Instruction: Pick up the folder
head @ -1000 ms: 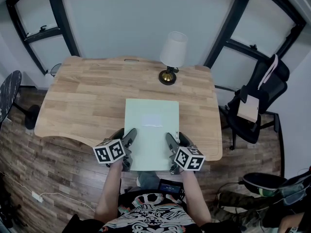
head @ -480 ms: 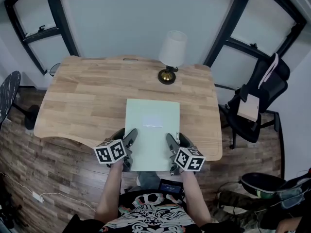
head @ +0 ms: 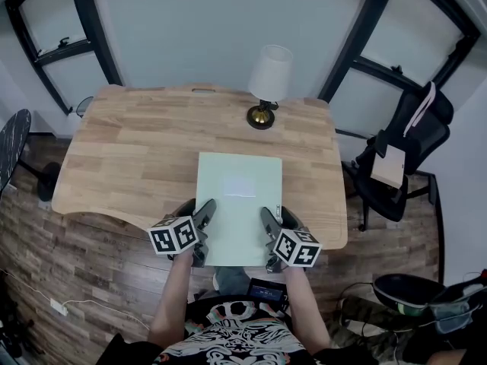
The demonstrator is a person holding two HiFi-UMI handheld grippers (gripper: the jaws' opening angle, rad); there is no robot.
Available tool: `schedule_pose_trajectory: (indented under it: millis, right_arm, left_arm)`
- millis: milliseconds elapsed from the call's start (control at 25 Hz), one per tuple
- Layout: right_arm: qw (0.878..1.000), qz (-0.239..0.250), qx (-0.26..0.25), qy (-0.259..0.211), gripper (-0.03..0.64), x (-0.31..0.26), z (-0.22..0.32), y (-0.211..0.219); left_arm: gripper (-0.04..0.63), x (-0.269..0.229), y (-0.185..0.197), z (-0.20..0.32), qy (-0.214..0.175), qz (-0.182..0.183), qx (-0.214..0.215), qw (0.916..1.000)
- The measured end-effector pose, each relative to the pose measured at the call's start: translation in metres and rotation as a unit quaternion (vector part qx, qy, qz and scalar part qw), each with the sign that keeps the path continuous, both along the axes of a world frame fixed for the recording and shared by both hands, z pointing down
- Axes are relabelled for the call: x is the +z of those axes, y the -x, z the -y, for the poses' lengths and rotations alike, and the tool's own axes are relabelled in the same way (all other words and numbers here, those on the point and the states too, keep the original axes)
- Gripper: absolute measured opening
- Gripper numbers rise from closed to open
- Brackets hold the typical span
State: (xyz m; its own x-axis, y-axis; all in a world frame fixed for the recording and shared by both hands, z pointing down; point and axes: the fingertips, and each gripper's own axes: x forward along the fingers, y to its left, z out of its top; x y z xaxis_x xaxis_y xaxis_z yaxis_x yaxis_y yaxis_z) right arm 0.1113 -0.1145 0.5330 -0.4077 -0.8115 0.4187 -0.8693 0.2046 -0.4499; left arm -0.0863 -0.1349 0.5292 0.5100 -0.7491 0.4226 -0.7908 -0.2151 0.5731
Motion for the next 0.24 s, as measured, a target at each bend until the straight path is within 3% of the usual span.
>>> schedule_pose_trajectory:
  millis: [240]
  right_arm:
    - [1.0,0.005,0.0,0.003,0.255,0.0047,-0.0005,0.0059]
  left_arm:
    - [0.275,0.0041,0.0059,0.0,0.005,0.001,0.0,1.0]
